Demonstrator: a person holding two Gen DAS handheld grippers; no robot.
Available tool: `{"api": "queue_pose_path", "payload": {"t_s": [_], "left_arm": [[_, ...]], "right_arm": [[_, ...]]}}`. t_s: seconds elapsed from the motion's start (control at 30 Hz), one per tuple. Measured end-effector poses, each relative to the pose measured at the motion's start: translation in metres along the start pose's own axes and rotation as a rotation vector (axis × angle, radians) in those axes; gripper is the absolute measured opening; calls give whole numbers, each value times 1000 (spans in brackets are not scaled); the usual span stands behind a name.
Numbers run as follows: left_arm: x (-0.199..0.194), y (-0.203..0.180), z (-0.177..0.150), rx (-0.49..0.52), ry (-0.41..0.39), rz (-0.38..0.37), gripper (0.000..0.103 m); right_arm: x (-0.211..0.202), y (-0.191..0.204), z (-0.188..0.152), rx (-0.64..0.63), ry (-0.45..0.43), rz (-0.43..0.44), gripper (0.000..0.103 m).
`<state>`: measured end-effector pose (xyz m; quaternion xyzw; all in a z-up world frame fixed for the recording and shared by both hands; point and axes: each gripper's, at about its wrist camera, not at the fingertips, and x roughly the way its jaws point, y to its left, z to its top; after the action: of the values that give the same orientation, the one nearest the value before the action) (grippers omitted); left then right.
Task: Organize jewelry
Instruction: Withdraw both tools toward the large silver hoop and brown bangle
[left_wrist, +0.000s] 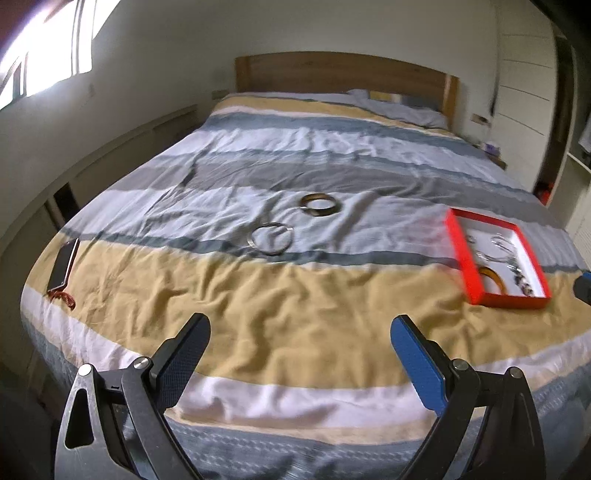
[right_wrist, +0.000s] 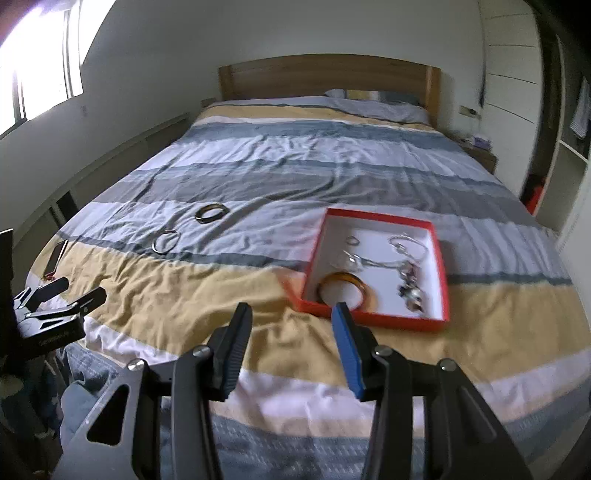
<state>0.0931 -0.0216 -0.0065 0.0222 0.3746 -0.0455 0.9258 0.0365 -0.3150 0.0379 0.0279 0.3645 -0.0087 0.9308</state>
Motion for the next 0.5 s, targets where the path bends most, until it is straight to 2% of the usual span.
{"api": "queue_pose_path", "payload": {"t_s": [0.2,0.4,0.5], "left_arm": [[34,30,14,-32,25,67,95],[76,54,30,-84,63,82,86],[103,65,39,-125,91,74,85]], "right_arm": [[41,12,24,-32,11,61,43],[92,27,49,-55,32,119,43],[119,36,62,-72,39,145,43]]}}
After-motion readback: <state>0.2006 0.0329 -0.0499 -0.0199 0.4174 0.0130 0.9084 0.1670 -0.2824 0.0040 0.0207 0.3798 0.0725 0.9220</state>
